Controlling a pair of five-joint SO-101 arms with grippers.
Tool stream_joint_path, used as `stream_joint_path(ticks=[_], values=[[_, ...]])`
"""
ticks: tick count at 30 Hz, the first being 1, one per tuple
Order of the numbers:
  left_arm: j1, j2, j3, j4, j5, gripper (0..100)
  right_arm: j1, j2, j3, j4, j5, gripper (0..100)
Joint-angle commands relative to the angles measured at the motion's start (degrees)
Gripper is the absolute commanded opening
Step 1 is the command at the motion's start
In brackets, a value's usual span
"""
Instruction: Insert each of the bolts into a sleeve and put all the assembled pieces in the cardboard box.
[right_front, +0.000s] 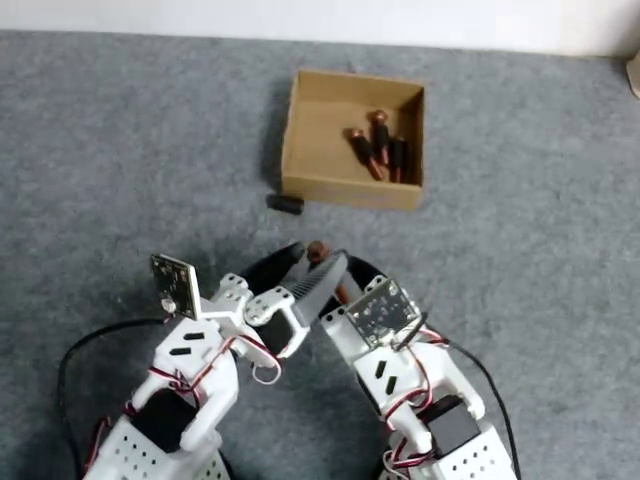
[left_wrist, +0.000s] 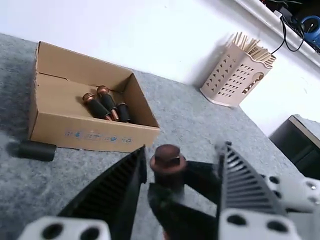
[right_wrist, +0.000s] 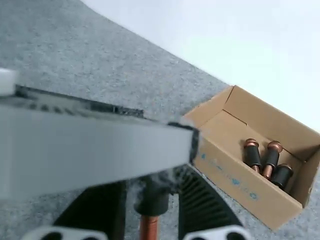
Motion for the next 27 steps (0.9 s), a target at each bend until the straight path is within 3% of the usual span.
stream_joint_path(ticks=[1, 11, 14, 17, 19, 21, 27], values=[[0.75, -0.48, -5.49, 2.11, 0.26, 21, 0.66, -0.57, -0.66, -1.98, -0.44, 0.5], [-19.30, -0.22, -9.98, 2.02, 11.43, 21, 0.66, -0.22, -0.48, -1.98, -0.44, 0.5], [-20.09, -0.22, -7.25, 1.76, 11.43, 17, 0.75, 0.04, -0.04, -1.98, -0.44, 0.5], [-20.26, -0.22, -2.77, -5.10, 11.34, 0, 0.92, 0.04, 0.48, -1.98, 0.62, 0.5], [-20.35, -0.22, 0.92, -10.81, 10.55, 3, 0.92, 0.13, 0.40, -1.98, 2.81, 0.5], [-20.35, -0.22, 3.82, -15.38, 6.68, 0, 1.36, 0.22, 0.31, -1.98, 3.25, 0.5], [-22.90, 4.70, 3.74, -15.30, 2.90, 1, 5.14, 9.63, -7.87, -5.76, 3.43, 0.5]])
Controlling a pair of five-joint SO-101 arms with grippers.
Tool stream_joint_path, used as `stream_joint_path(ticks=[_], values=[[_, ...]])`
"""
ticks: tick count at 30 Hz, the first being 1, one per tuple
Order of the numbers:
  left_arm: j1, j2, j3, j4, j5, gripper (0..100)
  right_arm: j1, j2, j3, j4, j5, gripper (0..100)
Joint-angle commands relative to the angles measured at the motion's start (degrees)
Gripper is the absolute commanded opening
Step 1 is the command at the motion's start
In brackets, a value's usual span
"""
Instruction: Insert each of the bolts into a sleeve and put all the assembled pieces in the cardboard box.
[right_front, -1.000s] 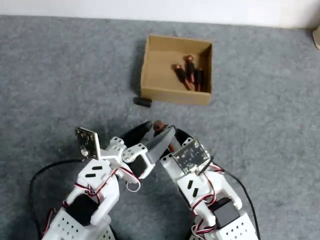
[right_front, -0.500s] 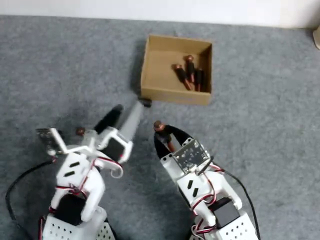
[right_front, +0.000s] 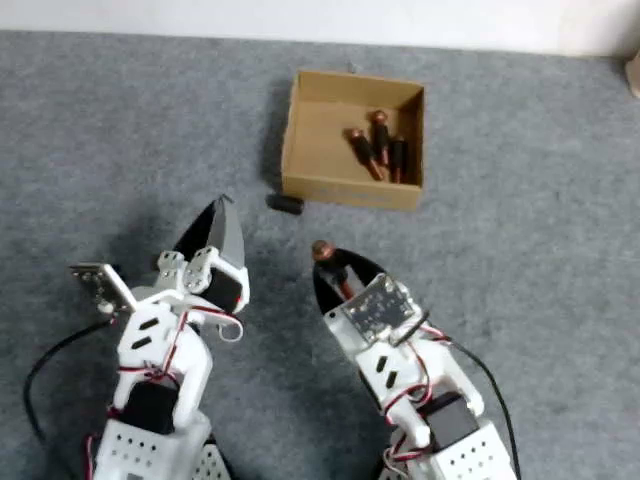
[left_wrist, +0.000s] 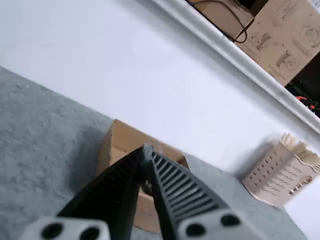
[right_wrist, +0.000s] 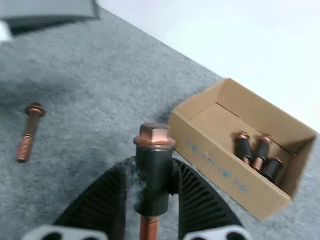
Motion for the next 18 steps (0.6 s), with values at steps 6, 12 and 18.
stream_joint_path(ticks=[6, 12, 18], values=[[-7.43, 15.25, -3.38, -2.55, -1.41, 1, 7.52, 37.58, -32.92, -4.62, 1.14, 0.5], [-10.15, 37.23, -13.14, -2.55, -1.41, 1, 12.97, 72.92, -64.04, -4.35, 1.14, 0.5], [-11.38, 63.43, -25.89, -2.55, -1.05, 1, 16.22, 104.57, -95.34, 3.65, 1.23, 0.5]])
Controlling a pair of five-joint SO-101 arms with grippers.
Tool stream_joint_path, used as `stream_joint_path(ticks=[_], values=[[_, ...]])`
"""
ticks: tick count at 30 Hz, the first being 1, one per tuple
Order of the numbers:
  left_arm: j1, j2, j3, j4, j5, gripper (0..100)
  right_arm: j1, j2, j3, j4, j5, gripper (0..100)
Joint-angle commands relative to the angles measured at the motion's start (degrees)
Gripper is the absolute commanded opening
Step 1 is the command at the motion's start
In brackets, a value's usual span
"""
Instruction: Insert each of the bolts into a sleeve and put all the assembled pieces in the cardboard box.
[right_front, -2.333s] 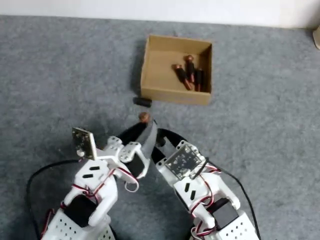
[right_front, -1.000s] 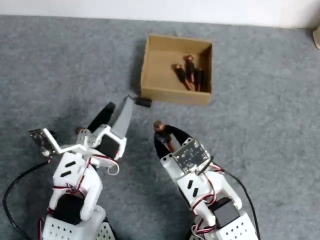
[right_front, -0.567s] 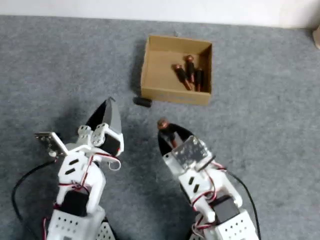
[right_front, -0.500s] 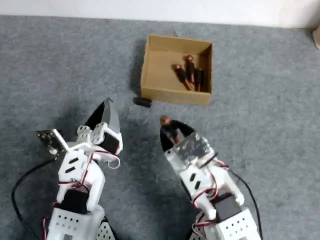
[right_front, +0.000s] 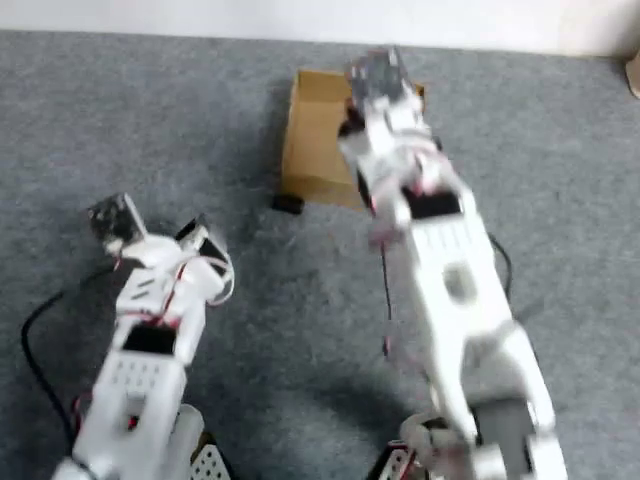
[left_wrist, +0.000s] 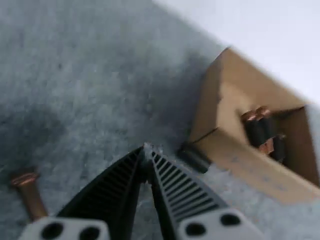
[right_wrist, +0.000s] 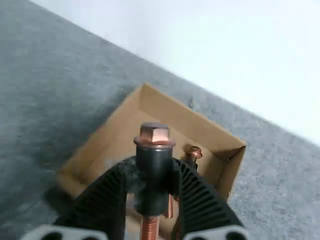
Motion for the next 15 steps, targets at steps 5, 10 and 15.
stream_joint_path(ticks=[5, 10, 15], values=[[-5.14, 29.93, -17.98, -1.76, 4.22, 1, 3.12, 36.53, -44.53, 14.99, 0.79, 0.5], [-5.23, 31.78, -19.03, -1.76, 5.10, 1, 3.56, 52.53, -65.01, 24.31, 0.79, 0.5], [-5.23, 31.78, -19.12, -1.76, 5.10, 1, 3.56, 62.73, -83.12, 34.59, 0.70, 1.0]])
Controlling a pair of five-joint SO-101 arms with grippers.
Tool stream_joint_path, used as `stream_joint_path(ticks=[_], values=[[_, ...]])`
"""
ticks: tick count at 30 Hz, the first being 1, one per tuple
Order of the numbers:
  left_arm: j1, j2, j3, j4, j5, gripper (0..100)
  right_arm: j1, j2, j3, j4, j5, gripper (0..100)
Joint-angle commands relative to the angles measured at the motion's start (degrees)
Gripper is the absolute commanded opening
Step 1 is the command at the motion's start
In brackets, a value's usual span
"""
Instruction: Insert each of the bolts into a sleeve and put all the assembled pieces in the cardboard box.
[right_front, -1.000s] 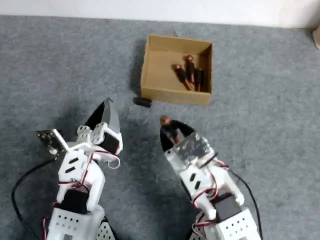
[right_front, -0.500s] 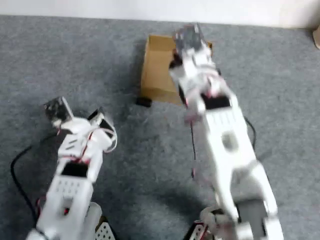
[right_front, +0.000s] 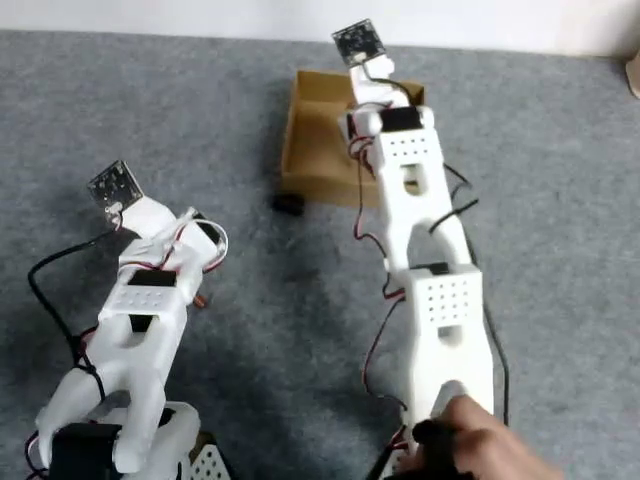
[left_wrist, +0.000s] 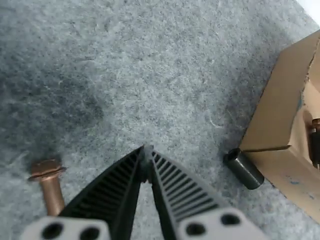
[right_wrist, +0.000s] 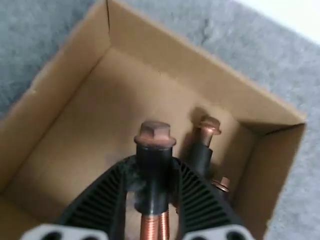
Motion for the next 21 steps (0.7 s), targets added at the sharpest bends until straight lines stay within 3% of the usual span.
stream_joint_path(ticks=[1, 7, 15, 21], values=[[-0.40, 0.13, -2.95, -1.41, 0.44, 1, 0.48, 3.12, -16.40, 6.64, 0.35, 1.0], [-0.40, 0.13, -2.95, -1.41, 0.44, 1, -0.84, 10.33, -33.63, 18.59, 0.53, 3.7], [-0.40, 0.13, -2.86, -1.41, 0.44, 1, -1.80, 15.16, -43.38, 26.68, 0.62, 30.0], [-0.40, 0.13, -2.86, -1.41, 0.35, 1, -1.98, 10.33, -43.47, 30.20, 0.09, 30.4]])
